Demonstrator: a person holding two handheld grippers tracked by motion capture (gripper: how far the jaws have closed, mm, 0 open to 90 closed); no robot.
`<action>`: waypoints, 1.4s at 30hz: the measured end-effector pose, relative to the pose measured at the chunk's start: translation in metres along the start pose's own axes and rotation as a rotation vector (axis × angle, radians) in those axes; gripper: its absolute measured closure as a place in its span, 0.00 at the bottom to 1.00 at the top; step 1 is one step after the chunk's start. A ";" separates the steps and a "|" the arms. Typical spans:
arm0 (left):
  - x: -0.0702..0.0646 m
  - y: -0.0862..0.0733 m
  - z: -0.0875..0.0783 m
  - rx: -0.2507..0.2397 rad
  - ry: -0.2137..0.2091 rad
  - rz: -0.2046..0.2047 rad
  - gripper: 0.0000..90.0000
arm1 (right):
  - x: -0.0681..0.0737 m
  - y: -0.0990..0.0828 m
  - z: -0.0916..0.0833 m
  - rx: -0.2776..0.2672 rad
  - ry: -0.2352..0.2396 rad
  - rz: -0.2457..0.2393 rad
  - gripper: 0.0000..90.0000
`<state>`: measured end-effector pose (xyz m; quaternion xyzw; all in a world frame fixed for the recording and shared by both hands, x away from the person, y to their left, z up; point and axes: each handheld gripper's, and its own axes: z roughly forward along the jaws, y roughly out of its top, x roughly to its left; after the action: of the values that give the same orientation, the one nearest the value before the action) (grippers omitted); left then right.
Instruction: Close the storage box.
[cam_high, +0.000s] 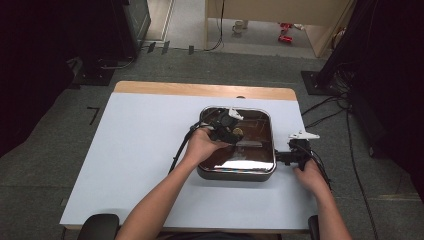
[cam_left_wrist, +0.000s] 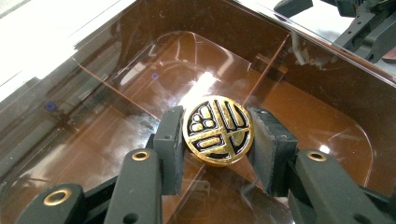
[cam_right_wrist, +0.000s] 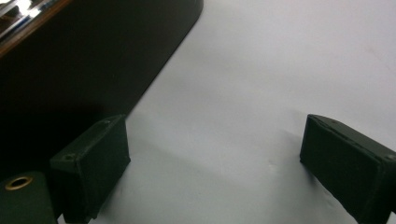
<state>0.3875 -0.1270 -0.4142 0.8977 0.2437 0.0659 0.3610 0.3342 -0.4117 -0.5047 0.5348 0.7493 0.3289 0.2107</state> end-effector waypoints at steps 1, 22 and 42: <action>-0.001 0.000 0.000 0.004 0.002 0.001 0.66 | 0.000 0.000 0.000 0.000 0.000 0.000 0.08; 0.006 -0.002 -0.005 -0.027 -0.032 -0.024 0.56 | 0.000 0.000 0.000 0.001 0.000 0.001 0.08; 0.021 -0.020 -0.049 -0.121 -0.047 -0.088 0.33 | 0.000 0.000 0.000 0.001 0.000 0.001 0.08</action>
<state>0.3840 -0.0743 -0.3930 0.8640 0.2700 0.0436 0.4226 0.3341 -0.4117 -0.5046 0.5352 0.7492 0.3288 0.2101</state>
